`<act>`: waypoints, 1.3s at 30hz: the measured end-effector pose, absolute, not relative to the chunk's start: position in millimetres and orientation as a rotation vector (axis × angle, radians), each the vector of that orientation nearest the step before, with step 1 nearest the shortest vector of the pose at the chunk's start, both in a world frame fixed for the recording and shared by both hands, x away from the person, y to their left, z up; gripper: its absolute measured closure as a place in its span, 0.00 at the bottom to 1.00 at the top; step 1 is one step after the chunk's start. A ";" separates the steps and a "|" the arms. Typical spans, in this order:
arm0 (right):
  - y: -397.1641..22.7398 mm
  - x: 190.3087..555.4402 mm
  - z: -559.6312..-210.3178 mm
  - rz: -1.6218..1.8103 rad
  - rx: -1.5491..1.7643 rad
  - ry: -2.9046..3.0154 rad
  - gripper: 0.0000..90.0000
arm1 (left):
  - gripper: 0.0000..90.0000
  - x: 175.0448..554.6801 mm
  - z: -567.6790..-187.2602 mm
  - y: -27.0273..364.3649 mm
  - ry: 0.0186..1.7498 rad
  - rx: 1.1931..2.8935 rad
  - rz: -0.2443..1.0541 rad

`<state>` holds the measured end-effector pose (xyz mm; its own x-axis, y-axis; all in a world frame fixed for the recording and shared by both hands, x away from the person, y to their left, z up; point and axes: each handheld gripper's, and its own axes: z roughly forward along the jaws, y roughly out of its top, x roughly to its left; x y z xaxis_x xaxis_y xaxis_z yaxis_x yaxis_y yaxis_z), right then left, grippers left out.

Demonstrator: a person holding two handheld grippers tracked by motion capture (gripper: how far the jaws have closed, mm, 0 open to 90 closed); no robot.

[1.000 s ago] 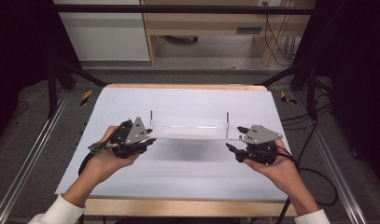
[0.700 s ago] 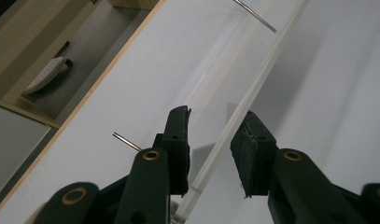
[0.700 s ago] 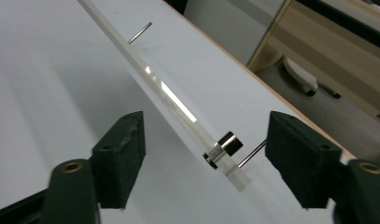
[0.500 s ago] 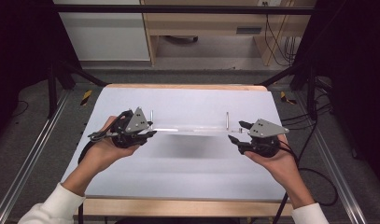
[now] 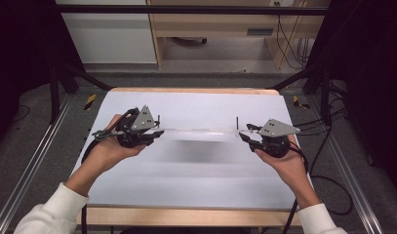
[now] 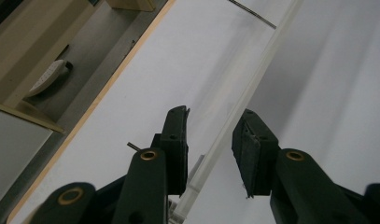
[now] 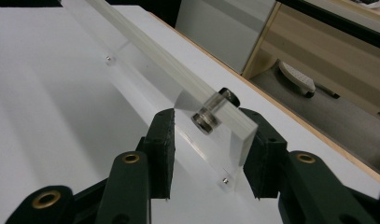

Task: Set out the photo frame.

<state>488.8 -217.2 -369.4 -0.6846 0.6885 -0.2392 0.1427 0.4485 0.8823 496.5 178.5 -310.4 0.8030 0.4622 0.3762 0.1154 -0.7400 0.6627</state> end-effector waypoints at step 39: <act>-216.0 522.4 -350.7 1.294 0.895 2.112 0.59 | 0.08 459.6 -346.1 217.9 0.763 1.851 0.754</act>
<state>522.4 -216.0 -350.7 -0.6574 0.7496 -0.0767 0.2719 0.3309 0.9036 459.6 217.9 -346.1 0.6132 0.7716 0.1689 0.1775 -0.3430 0.9224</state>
